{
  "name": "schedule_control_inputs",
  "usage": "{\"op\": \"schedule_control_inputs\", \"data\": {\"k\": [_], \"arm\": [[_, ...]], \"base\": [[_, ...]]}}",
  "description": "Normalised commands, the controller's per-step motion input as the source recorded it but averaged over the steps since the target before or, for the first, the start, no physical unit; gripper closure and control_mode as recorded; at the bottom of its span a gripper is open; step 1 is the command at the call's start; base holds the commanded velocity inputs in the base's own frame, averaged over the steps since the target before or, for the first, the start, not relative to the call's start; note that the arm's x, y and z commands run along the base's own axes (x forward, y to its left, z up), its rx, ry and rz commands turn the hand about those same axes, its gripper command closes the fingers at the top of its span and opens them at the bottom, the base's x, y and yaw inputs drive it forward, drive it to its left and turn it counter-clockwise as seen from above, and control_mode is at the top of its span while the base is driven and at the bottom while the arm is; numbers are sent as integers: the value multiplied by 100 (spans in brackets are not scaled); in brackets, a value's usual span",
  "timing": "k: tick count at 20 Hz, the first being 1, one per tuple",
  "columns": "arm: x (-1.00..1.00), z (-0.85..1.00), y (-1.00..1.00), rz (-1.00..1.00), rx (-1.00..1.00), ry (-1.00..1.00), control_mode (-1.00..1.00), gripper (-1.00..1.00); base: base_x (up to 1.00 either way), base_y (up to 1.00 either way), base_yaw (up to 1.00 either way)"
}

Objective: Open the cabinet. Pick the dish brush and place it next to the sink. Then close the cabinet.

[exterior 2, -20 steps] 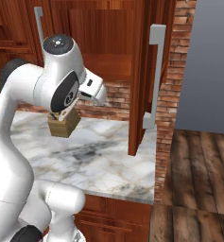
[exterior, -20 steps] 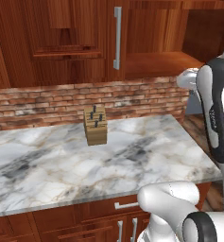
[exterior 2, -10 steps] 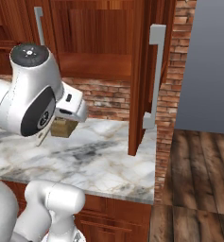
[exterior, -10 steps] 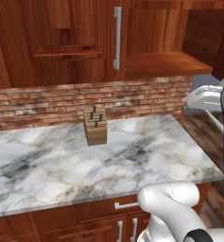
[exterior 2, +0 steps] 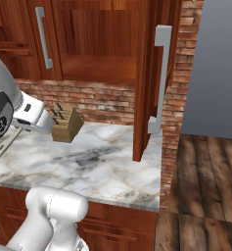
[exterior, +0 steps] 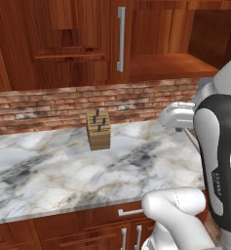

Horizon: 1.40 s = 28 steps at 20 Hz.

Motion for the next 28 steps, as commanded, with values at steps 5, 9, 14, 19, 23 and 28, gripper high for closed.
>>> {"op": "schedule_control_inputs", "data": {"k": [5, 9, 14, 19, 23, 28], "arm": [[0, -36, 25, 0, 0, 5, -100, 100], [1, -18, 0, 0, -3, 5, -100, 100], [0, 0, 0, 0, -1, 0, -100, 100], [0, 0, 0, 0, 0, 0, -100, 100], [0, 0, 0, 0, 0, 0, -100, 100], [0, 0, 0, 0, 0, 0, -100, 100]], "base": [[0, 0, 0], [0, 0, 0], [0, 0, 0], [0, 0, 0], [0, 0, 0], [0, 0, 0]]}}
